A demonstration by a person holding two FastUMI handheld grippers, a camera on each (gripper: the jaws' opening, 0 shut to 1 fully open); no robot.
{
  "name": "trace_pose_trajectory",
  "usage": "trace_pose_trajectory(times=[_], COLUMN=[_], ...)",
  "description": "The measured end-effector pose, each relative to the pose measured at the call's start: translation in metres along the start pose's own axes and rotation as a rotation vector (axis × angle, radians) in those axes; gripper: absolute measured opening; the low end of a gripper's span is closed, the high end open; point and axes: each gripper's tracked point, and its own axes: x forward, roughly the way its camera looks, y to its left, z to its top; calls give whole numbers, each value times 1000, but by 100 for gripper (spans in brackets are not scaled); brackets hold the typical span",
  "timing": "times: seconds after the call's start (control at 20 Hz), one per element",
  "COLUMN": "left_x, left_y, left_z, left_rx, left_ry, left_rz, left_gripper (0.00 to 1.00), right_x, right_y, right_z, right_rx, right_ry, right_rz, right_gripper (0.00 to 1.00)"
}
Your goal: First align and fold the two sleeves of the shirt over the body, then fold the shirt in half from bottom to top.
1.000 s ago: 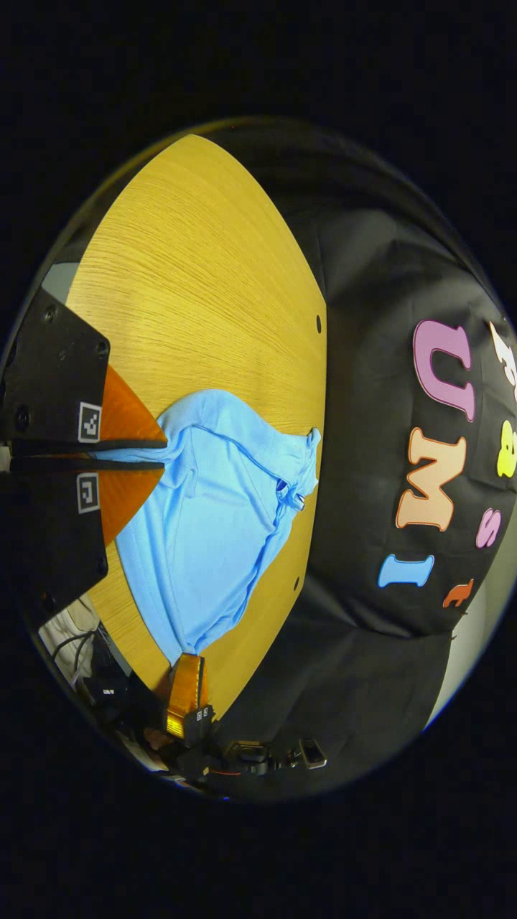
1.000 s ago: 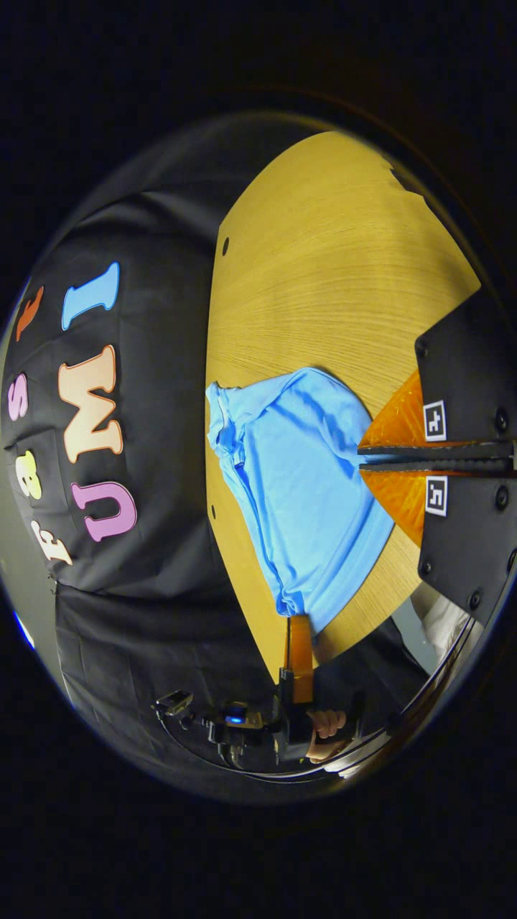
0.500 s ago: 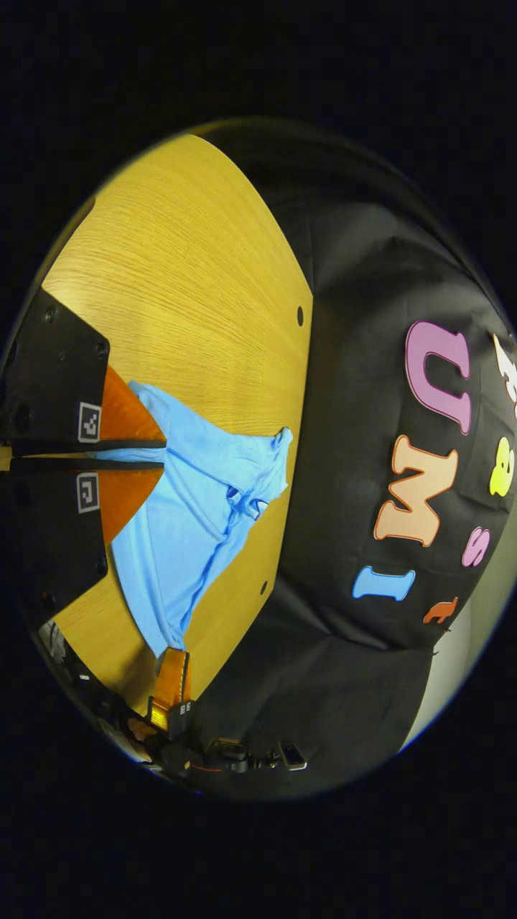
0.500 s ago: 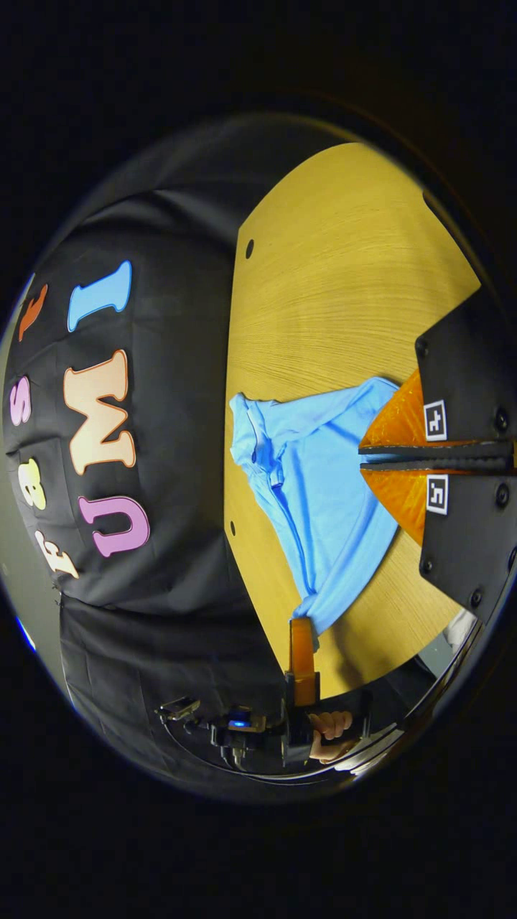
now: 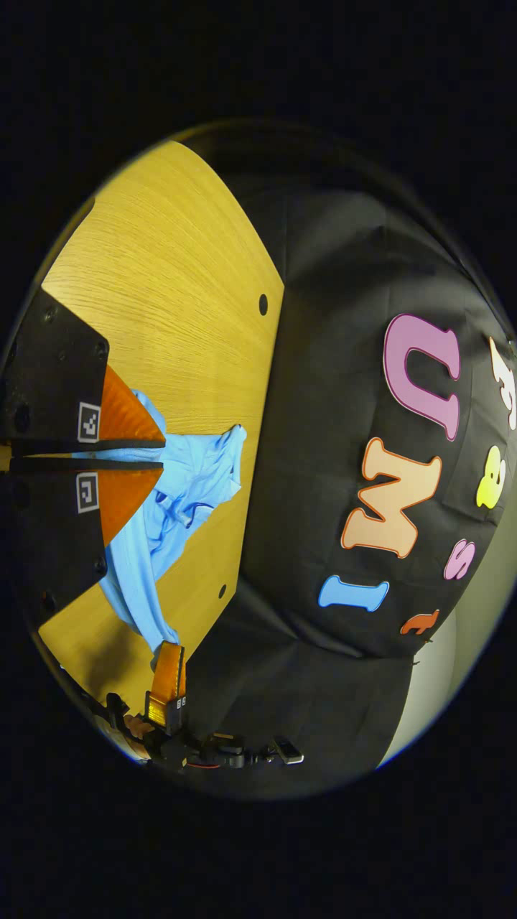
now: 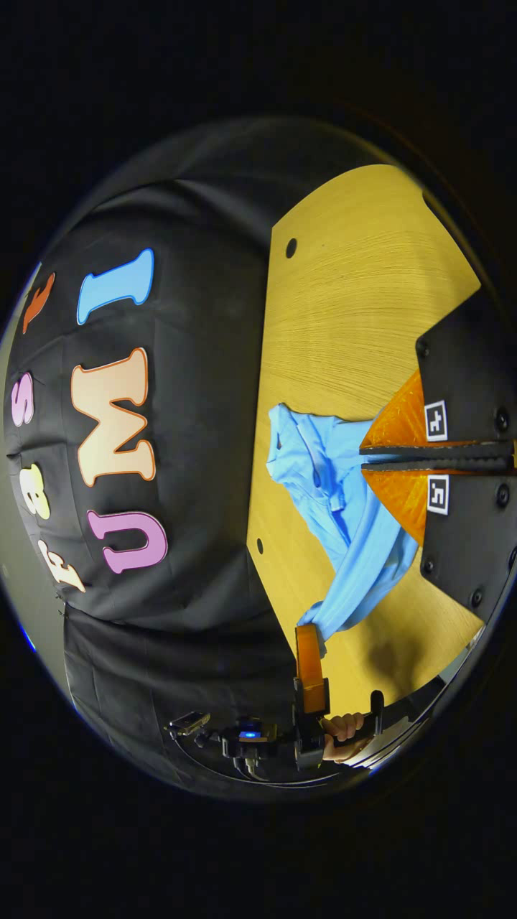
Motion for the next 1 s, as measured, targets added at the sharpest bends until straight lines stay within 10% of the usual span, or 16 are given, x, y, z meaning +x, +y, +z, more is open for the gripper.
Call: trace_pose_trajectory(times=[1.0], left_x=[205], left_y=[62], left_z=[82], left_rx=[-77], left_ry=[-3], left_rz=[121], left_gripper=[1], right_x=[204], right_y=[-67], right_z=[77], right_rx=[54], right_ry=[93], right_rz=[-134], right_gripper=[2])
